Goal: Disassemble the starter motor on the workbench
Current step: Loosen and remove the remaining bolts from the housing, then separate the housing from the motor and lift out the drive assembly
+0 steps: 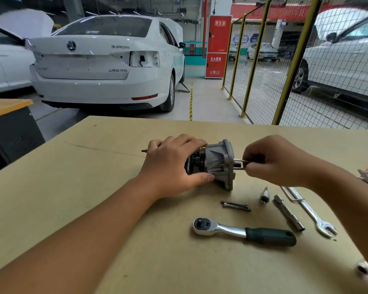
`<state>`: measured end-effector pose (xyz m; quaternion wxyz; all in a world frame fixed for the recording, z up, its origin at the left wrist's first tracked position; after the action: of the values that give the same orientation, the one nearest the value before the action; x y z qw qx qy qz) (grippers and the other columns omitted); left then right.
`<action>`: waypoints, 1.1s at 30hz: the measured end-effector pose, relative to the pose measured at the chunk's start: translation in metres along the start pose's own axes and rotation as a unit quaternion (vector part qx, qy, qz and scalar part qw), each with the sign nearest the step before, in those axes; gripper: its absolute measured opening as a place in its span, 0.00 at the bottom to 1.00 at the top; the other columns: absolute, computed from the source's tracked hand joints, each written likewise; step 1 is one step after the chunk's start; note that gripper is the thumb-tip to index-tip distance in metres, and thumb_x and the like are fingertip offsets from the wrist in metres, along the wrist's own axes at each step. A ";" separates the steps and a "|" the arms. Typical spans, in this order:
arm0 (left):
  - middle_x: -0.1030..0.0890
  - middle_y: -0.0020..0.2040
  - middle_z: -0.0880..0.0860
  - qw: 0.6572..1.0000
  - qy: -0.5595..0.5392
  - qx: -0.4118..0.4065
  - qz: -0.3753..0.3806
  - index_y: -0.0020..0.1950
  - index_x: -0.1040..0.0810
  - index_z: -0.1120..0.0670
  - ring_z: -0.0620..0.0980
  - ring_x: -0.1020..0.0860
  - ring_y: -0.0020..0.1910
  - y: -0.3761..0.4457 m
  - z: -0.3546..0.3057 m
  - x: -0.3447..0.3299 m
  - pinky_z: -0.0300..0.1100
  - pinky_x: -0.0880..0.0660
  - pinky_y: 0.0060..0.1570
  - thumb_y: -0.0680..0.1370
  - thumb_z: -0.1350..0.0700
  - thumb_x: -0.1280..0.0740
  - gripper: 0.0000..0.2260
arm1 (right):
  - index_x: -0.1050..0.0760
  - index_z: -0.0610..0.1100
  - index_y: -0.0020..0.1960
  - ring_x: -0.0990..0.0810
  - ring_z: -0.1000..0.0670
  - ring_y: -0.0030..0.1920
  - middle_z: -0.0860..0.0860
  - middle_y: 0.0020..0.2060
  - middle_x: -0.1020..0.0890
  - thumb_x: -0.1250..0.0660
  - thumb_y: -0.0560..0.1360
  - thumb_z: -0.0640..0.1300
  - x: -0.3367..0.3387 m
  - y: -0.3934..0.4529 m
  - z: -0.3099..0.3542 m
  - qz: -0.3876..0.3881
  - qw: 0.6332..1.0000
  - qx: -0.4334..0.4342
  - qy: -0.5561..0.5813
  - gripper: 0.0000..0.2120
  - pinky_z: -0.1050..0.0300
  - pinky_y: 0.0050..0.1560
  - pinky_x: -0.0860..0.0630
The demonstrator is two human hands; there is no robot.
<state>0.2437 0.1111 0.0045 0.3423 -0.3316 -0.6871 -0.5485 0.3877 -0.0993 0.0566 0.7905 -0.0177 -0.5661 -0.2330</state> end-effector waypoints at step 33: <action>0.26 0.67 0.39 1.000 0.015 -0.010 -0.001 0.71 0.29 0.41 0.46 0.25 0.63 -0.002 0.004 -0.001 0.54 0.32 0.61 0.70 0.25 0.39 0.34 | 0.18 0.47 0.38 0.24 0.51 0.35 0.50 0.32 0.20 0.31 0.67 0.42 -0.028 -0.007 0.034 0.135 0.985 0.102 0.011 0.03 0.62 0.32 0.31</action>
<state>0.2420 0.1145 0.0019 0.3485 -0.3257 -0.6766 -0.5609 0.3477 -0.0857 0.0417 0.8187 -0.0105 -0.5704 -0.0650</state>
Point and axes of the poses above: each hand's wrist, its own y-axis towards the middle knuckle, its own x-axis out of the back of the hand, z = x × y, the point moved 1 cm from there along y, towards the middle knuckle
